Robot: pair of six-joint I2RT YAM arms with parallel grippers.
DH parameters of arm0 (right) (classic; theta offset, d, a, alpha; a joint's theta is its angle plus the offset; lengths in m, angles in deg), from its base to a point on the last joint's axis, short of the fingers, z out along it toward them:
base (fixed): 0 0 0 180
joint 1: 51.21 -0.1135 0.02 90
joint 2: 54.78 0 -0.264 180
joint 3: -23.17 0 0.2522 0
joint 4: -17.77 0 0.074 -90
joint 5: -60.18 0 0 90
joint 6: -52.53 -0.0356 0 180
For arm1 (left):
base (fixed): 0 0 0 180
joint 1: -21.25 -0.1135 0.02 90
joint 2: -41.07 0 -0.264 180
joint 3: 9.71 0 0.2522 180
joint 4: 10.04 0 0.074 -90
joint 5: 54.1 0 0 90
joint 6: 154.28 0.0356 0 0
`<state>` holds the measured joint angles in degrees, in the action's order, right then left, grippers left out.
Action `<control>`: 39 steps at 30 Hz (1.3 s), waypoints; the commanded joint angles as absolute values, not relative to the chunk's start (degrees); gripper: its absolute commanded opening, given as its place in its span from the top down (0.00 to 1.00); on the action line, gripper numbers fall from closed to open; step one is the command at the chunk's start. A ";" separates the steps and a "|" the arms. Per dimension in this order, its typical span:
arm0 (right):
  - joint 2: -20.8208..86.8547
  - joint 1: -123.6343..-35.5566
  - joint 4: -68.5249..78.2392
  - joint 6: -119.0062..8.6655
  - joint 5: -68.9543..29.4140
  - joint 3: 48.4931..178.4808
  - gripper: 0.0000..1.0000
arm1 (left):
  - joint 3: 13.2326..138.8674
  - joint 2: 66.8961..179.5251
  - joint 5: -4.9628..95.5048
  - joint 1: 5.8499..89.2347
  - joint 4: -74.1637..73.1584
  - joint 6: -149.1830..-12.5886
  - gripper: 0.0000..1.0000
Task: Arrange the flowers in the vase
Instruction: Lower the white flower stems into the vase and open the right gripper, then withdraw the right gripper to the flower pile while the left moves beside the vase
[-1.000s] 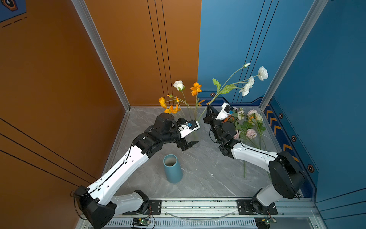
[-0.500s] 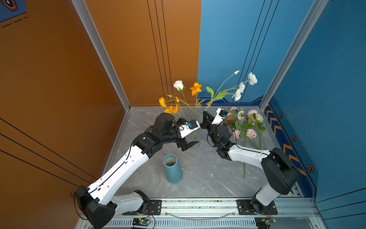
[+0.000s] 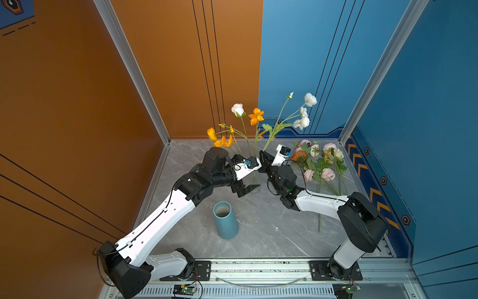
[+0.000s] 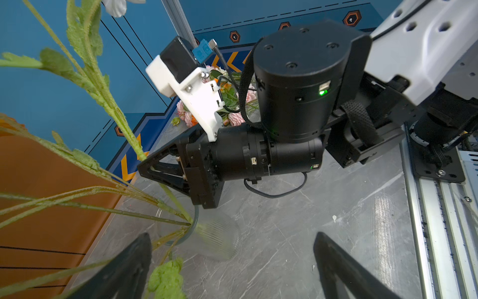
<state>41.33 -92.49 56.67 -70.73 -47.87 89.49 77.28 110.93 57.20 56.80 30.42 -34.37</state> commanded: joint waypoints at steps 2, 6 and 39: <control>39.70 -92.63 54.54 -70.70 -46.97 89.93 0.66 | 76.66 111.12 59.17 56.50 29.78 -35.41 0.02; 38.90 -92.75 54.01 -70.03 -46.85 89.76 0.59 | 76.56 111.28 59.08 56.58 29.80 -35.33 0.02; 4.64 -75.95 -4.23 -67.66 -43.98 82.98 0.11 | 76.12 111.82 59.42 59.64 29.73 -34.75 0.02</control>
